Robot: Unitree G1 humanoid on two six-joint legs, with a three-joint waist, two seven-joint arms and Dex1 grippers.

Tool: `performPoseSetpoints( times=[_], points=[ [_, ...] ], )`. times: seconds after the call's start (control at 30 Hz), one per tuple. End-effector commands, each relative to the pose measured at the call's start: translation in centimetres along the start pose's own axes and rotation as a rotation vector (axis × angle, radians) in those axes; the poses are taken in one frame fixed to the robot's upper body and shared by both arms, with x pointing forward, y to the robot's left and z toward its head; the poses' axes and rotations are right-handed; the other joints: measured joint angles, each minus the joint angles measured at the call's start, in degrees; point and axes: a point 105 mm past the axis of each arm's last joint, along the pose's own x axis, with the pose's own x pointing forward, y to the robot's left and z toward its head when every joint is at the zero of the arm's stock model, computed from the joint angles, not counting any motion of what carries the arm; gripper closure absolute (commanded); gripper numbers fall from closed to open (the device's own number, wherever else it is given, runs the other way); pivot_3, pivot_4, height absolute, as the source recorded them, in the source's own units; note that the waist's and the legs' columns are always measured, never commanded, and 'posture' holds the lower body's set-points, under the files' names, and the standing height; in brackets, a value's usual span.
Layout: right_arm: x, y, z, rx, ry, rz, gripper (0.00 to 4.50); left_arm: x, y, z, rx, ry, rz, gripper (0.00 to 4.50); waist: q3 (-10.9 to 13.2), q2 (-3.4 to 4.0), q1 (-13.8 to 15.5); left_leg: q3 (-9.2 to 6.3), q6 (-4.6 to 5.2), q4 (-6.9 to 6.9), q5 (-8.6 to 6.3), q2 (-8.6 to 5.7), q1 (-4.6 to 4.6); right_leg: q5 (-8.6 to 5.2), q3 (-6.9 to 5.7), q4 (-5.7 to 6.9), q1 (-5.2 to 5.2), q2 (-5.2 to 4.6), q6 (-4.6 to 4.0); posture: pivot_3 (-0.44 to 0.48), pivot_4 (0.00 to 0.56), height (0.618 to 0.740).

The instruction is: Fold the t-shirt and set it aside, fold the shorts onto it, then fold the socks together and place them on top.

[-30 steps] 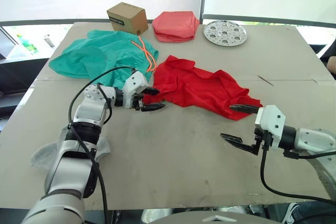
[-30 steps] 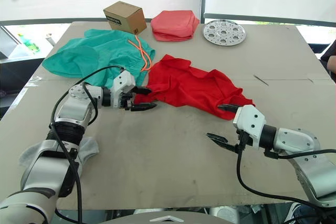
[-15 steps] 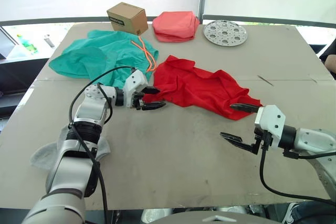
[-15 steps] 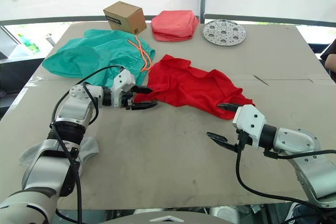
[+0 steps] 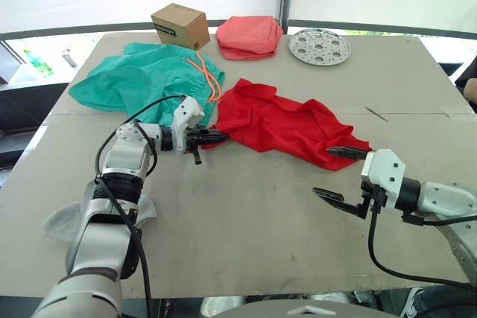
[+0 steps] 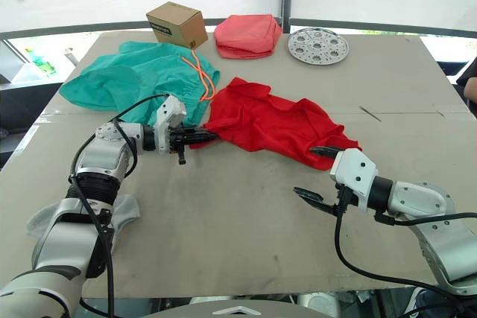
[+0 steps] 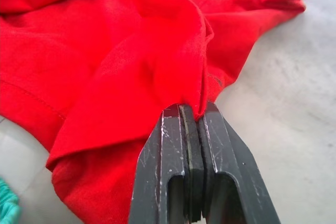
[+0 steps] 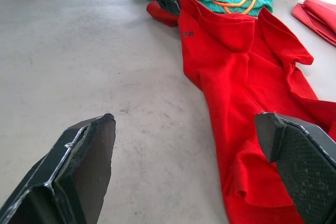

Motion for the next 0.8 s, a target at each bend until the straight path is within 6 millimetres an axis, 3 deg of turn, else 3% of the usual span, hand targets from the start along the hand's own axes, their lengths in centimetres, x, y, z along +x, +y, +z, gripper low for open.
performPoseSetpoints(
  times=[0.03, 0.2, 0.47, 0.57, 0.73, 0.8],
  points=[
    [0.02, -0.14, 1.2, -0.046, -0.037, -0.003, 0.0, -0.7, 0.04, 1.88, -0.001, -0.058, -0.016, 3.74, 0.0, 0.0, 0.0, 0.01, 0.0, 0.0, 0.0, 0.0, 0.0, 0.0, 0.0, 0.0, 0.0, 0.0, 0.0, 0.0, 0.15, 0.74],
    [0.03, -0.21, 1.2, -0.049, -0.036, -0.002, 0.0, -0.71, 0.24, 2.22, 0.003, -0.073, 0.006, 1.42, 0.0, 0.0, 0.0, -0.01, 0.0, 0.0, 0.0, 0.0, 0.0, 0.0, 0.01, 0.0, 0.0, 0.0, 0.0, 0.0, 0.15, 0.74],
    [0.15, -0.2, 1.17, -0.053, -0.04, 0.0, 0.0, -0.43, 0.43, 1.92, 0.033, -0.072, 0.037, 1.42, 0.0, 0.0, 0.0, 0.0, 0.0, 0.0, 0.0, 0.0, 0.01, 0.01, 0.03, 0.0, 0.0, 0.0, -0.02, 0.0, 0.15, 0.74],
    [0.14, -0.21, 1.17, -0.055, -0.039, 0.0, 0.0, -0.35, 0.65, 2.08, 0.021, -0.089, 0.049, 2.18, 0.0, 0.0, 0.0, -0.01, 0.0, 0.0, 0.0, 0.0, 0.0, 0.01, 0.03, 0.0, 0.0, -0.01, -0.02, 0.0, 0.15, 0.74],
    [0.1, -0.11, 1.23, -0.054, -0.041, 0.0, 0.0, -0.33, 0.45, 2.18, 0.006, -0.105, 0.035, 4.47, 0.0, 0.0, 0.0, -0.01, 0.0, 0.0, 0.0, 0.0, 0.0, 0.01, 0.03, 0.0, 0.0, 0.0, -0.03, 0.0, 0.15, 0.74],
    [0.08, -0.1, 1.21, -0.053, -0.04, 0.0, 0.0, -0.44, 0.51, 2.47, -0.022, -0.128, 0.034, 4.47, 0.0, 0.0, 0.0, 0.0, 0.0, 0.0, 0.0, 0.0, 0.0, 0.01, 0.03, 0.0, 0.0, 0.0, -0.02, 0.0, 0.15, 0.74]
  ],
)
